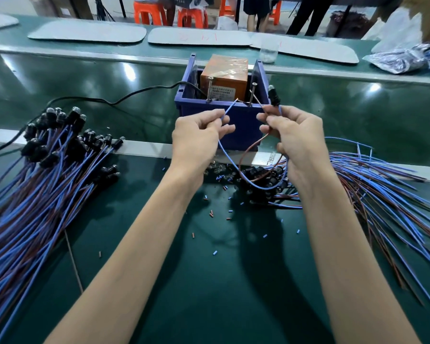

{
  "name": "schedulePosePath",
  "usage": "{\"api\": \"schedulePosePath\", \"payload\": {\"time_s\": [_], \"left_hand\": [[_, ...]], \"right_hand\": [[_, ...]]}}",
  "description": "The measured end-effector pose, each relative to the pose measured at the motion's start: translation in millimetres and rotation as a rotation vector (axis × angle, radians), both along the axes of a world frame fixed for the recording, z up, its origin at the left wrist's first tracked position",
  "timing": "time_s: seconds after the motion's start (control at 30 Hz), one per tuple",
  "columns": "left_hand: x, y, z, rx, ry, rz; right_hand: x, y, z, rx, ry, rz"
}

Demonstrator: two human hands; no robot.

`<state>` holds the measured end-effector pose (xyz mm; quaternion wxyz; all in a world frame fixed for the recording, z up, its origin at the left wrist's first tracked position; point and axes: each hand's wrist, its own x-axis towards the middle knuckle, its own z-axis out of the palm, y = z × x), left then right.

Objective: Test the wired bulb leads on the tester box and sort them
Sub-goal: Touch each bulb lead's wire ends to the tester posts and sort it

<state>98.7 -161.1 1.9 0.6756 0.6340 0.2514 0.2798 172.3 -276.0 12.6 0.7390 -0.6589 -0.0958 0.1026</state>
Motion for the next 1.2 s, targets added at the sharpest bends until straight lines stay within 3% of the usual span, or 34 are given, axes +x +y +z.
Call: {"api": "schedulePosePath", "payload": {"time_s": [0.23, 0.53, 0.77, 0.87, 1.2], "left_hand": [[-2.4, -6.2, 4.2, 0.080, 0.005, -0.201], [-2.7, -11.4, 3.2, 0.103, 0.031, -0.234], [-3.4, -5.4, 10.9, 0.114, -0.190, 0.156], [-2.8, -6.6, 10.5, 0.077, -0.183, 0.269], [-2.7, -1.6, 6.2, 0.005, -0.019, 0.195]], "right_hand": [[3.0, -3.0, 0.1, -0.037, -0.008, -0.005], [6.5, -8.1, 2.2, -0.054, -0.037, -0.008], [5.0, -8.0, 3.5, -0.046, -0.026, 0.004], [3.1, -6.3, 4.3, -0.028, -0.016, 0.015], [1.0, -4.6, 3.8, -0.017, -0.027, 0.014]]}}
